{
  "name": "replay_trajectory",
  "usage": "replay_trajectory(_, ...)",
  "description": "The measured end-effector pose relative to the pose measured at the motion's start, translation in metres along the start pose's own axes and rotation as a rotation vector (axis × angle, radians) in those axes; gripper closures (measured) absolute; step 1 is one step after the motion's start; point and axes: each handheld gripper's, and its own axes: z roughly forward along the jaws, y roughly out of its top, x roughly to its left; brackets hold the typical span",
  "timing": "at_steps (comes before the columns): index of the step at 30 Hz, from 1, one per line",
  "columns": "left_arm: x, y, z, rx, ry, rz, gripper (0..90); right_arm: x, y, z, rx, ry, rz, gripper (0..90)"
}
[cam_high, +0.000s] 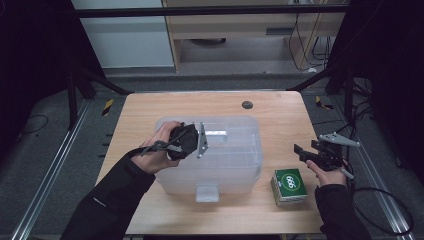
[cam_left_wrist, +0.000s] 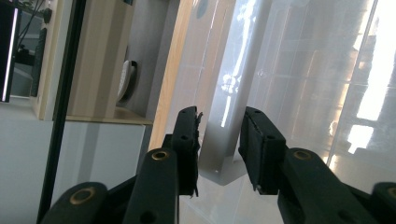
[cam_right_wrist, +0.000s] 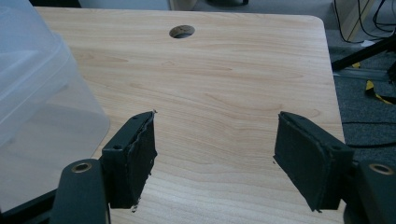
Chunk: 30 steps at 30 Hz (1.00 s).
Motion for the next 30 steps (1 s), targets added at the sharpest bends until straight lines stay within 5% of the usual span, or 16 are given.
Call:
replay_trajectory(19,0.002,0.004,0.000,0.019,-0.004,0.037,71.3,0.014,0.008,-0.005,-0.014,0.051,-0.040,36.2)
replay_trajectory(30,0.005,0.005,-0.001,0.020,-0.012,0.027,71.2,0.025,0.011,-0.008,0.006,0.121,-0.107,56.9)
